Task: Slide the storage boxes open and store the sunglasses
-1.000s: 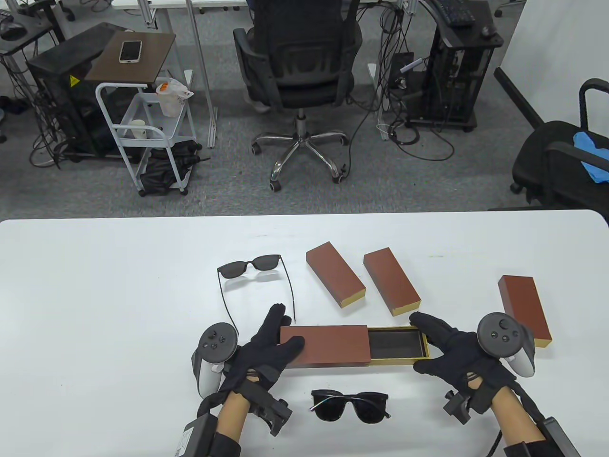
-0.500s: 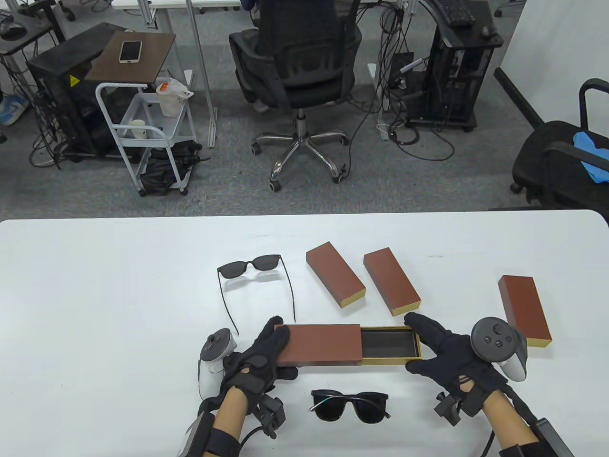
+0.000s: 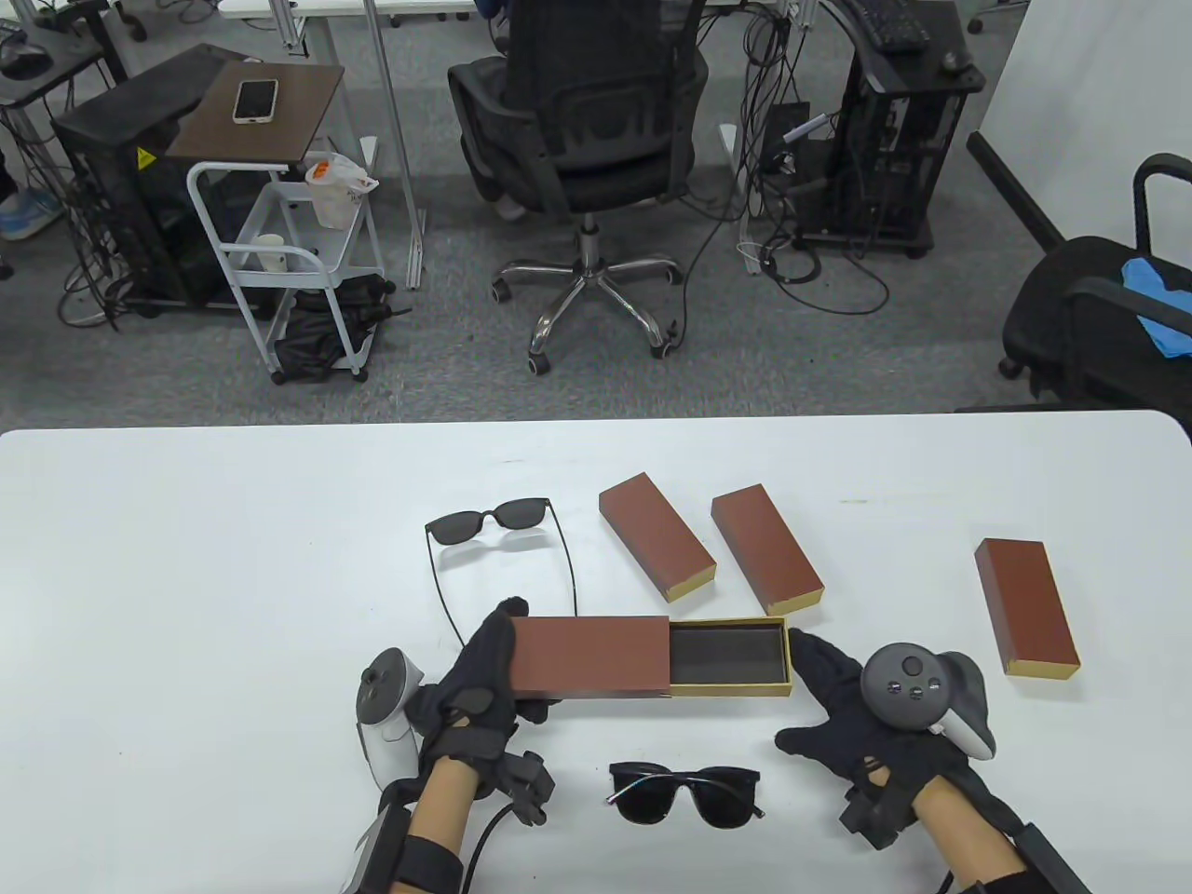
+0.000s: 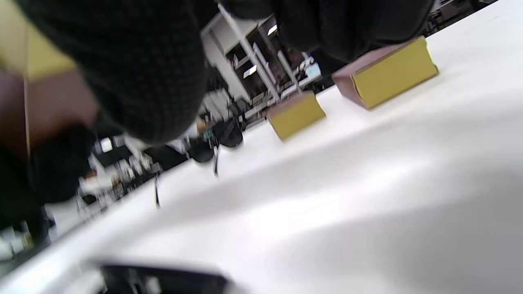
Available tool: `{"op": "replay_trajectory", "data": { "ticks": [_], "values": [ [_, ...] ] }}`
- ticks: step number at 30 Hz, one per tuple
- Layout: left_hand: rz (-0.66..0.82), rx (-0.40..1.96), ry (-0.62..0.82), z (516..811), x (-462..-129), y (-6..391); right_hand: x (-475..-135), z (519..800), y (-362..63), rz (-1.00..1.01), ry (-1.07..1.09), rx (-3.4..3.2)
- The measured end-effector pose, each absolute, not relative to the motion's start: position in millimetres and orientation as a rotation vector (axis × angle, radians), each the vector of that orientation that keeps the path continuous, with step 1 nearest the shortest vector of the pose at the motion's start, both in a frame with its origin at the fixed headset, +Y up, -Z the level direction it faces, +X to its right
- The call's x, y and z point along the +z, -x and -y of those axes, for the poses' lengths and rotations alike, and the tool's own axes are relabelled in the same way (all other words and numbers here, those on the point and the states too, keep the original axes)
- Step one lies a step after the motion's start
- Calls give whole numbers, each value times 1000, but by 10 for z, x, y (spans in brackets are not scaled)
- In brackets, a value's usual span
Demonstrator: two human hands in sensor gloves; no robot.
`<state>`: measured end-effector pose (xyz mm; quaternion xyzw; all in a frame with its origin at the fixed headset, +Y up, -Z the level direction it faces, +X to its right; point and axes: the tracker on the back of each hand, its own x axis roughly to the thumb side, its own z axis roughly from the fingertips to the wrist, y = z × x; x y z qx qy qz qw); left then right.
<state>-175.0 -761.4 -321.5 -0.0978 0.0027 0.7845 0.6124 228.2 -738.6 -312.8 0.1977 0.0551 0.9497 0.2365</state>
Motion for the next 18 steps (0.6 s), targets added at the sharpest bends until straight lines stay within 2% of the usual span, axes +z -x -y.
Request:
{"op": "replay_trajectory", "data": {
  "ticks": [7,12,18],
  "values": [
    [-103,1761,155,7636,-3203,1877,-2930,7487,-1702,-86,-890,2807],
    [-134,1734,135,7638,-3196,1902,-2794,7472,-1359,64,-946,2779],
    [-153,1719,134,7633,-3183,1898,-2722,7505,-1194,175,-991,2906]
  ]
}}
